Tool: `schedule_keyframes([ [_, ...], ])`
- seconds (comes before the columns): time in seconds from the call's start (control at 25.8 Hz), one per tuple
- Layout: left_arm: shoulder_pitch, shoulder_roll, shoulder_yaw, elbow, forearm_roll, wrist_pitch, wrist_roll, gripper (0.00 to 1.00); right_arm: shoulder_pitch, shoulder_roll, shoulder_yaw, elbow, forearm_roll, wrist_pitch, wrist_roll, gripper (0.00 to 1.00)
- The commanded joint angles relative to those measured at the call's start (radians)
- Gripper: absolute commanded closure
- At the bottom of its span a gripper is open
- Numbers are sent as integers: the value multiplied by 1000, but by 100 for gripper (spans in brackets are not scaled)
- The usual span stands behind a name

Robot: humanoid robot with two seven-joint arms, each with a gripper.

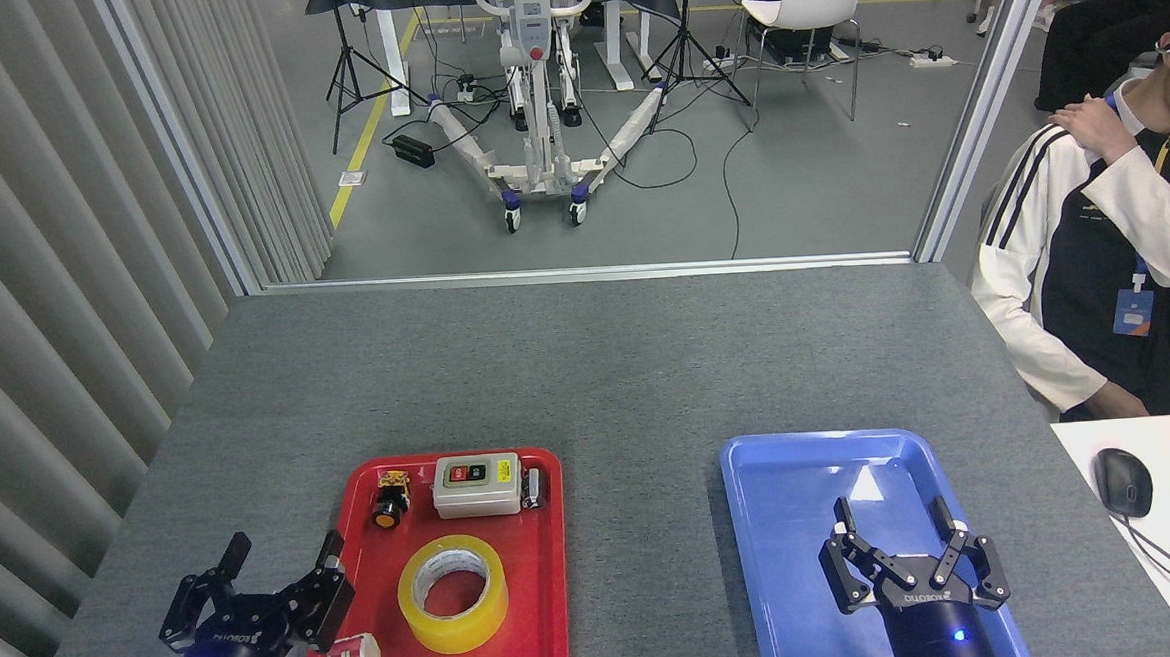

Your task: Place and move tape with both arms

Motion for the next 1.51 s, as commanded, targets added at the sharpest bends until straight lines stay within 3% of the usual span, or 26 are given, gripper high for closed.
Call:
schedule_keyframes([
  [0.0, -69, 14, -40, 47, 1, -2, -178, 0, 0, -1, 0, 0, -1, -2, 0, 0],
  [0.12, -106, 28, -51, 55, 7, 1, -298, 0, 2, 1, 2, -5, 1, -9, -3, 0],
  [0.35, -181, 31, -92, 75, 94, -1, -422, 0, 9, 1, 0, -5, -1, -38, -9, 0],
  [0.54, -244, 49, -184, 144, 180, 1, -451, 0, 14, 1, 2, -3, -1, -38, -8, 0],
  [0.7, -317, 109, -327, 193, 188, 1, -470, 0, 23, 1, 9, 3, 6, -51, -5, 0],
  [1.2, -402, 114, -384, 308, 186, 3, -672, 0, 26, -2, 9, 2, 3, -54, -9, 0],
  [1.47, -440, 114, -424, 388, 185, 7, -711, 0, 32, -2, 11, 3, 3, -55, -9, 0],
])
